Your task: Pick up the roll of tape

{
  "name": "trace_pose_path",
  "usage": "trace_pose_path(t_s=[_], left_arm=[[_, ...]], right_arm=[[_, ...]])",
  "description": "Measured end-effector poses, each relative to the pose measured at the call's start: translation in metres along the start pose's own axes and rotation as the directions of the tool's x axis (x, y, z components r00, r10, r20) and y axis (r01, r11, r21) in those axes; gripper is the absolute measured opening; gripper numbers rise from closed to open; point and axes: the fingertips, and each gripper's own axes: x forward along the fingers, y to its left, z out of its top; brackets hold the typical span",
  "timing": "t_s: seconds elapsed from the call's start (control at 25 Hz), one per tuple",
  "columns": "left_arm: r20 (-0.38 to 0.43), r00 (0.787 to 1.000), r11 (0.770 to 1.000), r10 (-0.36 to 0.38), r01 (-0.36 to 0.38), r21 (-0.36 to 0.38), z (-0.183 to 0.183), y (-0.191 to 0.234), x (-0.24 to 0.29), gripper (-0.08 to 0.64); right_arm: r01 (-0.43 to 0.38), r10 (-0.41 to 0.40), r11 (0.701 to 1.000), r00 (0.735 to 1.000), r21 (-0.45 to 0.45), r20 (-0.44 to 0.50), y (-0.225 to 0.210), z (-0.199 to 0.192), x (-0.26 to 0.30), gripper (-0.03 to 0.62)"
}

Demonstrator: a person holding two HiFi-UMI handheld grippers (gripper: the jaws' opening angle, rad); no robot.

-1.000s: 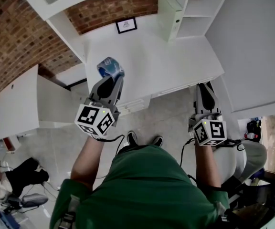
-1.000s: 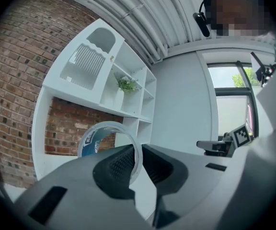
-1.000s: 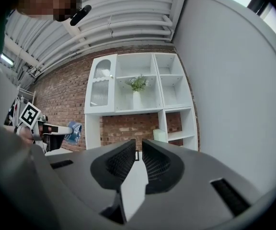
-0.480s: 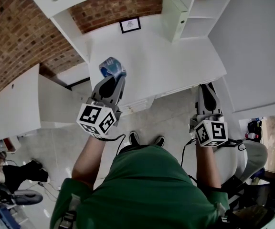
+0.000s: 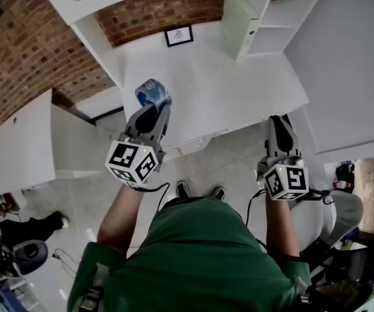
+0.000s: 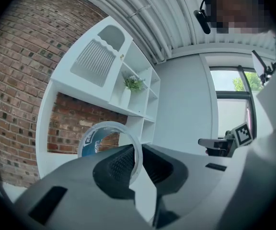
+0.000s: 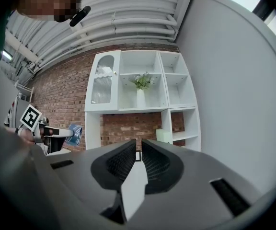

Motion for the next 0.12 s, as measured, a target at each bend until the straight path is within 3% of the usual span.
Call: trace_pose_path(t_s=[0.12], left_arm=[[-0.001, 1.0, 1.0, -0.005, 0.005, -0.001, 0.0006, 0.0099, -0.0025, 0.061]], right_arm=[[0.001, -0.001, 1.0, 1.0, -0.005, 0.003, 0.0098, 0.0008, 0.0048, 0.054]])
